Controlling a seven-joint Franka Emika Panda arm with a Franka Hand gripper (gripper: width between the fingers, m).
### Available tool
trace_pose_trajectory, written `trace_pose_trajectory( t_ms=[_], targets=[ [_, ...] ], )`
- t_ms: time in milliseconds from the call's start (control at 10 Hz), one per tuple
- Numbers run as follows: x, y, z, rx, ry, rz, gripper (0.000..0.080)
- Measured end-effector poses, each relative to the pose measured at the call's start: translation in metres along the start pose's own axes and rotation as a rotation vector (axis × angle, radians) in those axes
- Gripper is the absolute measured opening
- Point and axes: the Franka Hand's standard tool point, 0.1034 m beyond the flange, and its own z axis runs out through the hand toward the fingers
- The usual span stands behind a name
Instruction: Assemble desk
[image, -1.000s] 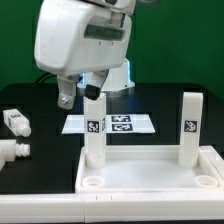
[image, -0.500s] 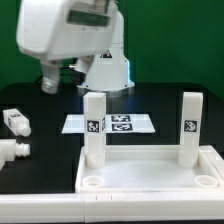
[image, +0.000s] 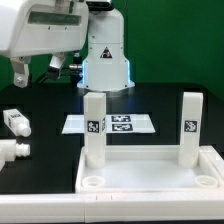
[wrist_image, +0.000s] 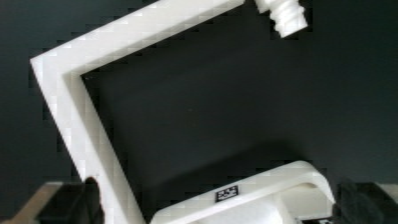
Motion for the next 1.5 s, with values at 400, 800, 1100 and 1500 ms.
trace_pose_trajectory(
  t_ms=[400,800,1100,1500],
  targets=[
    [-0.037,-0.025,0.033,0.084,0.015,-0.286,0.0649],
    [-0.051,-0.035,0.056,0.133,0.027,-0.291,0.0649],
    [-0.067,-0.047,0.078,0.173,0.049,-0.421,0.0649],
    [-0.078,-0.061,0.105,0.208,0.048,-0.464,0.0649]
  ],
)
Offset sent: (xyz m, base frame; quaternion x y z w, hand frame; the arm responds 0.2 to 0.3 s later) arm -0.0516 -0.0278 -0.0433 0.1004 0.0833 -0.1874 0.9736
